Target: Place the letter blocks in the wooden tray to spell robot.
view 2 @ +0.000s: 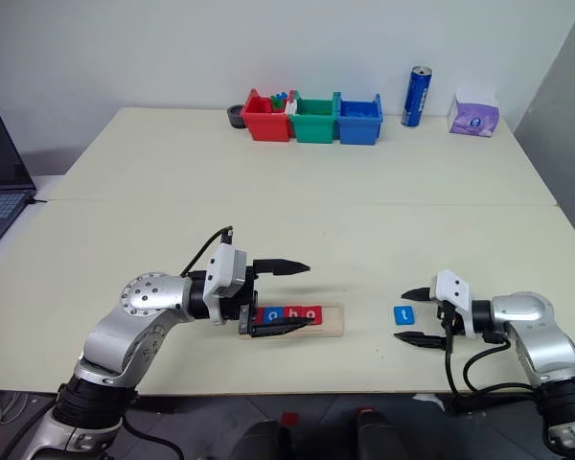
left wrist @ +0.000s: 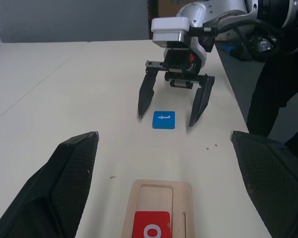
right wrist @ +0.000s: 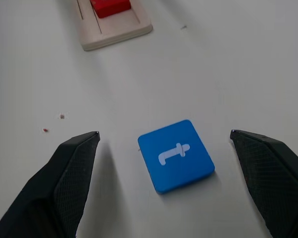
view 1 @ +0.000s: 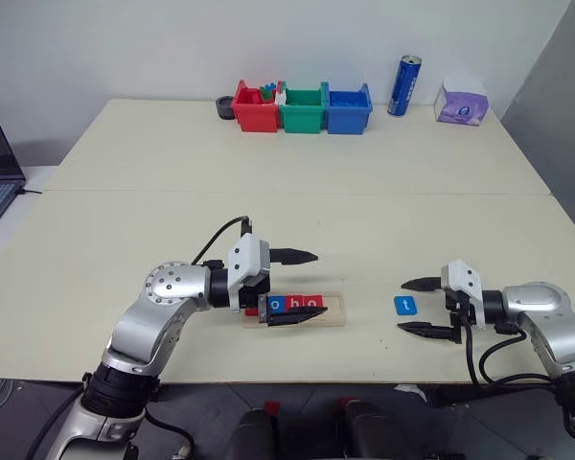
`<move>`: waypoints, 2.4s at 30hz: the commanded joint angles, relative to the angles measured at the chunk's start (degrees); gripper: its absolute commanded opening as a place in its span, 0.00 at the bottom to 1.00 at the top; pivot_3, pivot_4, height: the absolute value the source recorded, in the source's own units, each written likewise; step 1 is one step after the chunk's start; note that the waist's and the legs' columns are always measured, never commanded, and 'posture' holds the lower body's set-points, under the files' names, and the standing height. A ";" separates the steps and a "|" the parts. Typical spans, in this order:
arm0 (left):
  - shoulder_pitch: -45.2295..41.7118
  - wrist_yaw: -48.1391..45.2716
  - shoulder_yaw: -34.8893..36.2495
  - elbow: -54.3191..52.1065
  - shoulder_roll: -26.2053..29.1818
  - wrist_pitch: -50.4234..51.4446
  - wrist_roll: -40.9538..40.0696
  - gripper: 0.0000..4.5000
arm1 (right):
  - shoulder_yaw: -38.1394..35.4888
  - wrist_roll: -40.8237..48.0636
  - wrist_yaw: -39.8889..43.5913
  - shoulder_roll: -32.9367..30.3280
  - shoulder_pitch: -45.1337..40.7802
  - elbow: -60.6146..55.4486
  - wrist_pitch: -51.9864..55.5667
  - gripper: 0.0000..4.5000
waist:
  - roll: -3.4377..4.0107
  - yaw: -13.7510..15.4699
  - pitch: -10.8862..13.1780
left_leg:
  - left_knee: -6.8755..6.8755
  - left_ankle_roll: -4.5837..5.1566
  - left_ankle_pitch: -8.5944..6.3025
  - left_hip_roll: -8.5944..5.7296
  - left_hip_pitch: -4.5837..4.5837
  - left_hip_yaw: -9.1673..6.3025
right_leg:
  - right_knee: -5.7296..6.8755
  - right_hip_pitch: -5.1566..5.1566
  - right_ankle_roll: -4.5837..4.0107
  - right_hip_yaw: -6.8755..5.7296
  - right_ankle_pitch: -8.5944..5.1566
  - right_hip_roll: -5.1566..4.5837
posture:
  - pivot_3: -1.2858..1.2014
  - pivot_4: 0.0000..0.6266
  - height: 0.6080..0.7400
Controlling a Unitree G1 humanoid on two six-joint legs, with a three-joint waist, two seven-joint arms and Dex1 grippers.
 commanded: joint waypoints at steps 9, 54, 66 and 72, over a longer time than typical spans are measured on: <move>-0.52 -1.52 -0.73 -2.39 0.31 -0.75 -0.94 1.00 | 0.06 -0.52 0.87 0.12 -2.48 1.87 -2.62 0.47 | 0.00 0.03 0.00 | 0.01 0.00 0.00 0.01 0.00 0.00 | 0.01 0.00 0.00 0.00 0.00 0.00 | 0.52 0.24 1.00; 0.21 -8.05 3.00 2.37 6.59 -6.29 -1.97 1.00 | 14.11 -4.75 -3.85 10.17 -14.50 -8.28 9.86 0.32 | 0.11 0.15 0.08 | 0.06 0.00 0.00 0.01 -0.04 -0.05 | 0.03 -0.03 0.03 -0.11 0.05 -0.04 | 0.52 0.24 1.00; 0.15 -7.90 2.67 2.26 6.40 -6.57 -1.97 1.00 | 14.44 -4.86 -3.04 10.80 -14.98 -7.41 8.69 0.32 | 0.11 0.07 0.08 | 0.06 0.00 0.00 0.02 -0.04 -0.05 | 0.03 -0.03 0.03 -0.10 0.05 -0.05 | 0.52 0.24 1.00; -0.16 -8.21 2.57 2.95 6.49 -6.94 -1.87 1.00 | 14.96 -4.66 -2.16 10.95 -14.64 -8.59 8.99 0.32 | 0.11 0.07 0.08 | 0.07 0.00 0.00 0.02 -0.04 -0.04 | 0.03 -0.03 0.03 -0.10 0.05 -0.05 | 0.52 0.24 1.00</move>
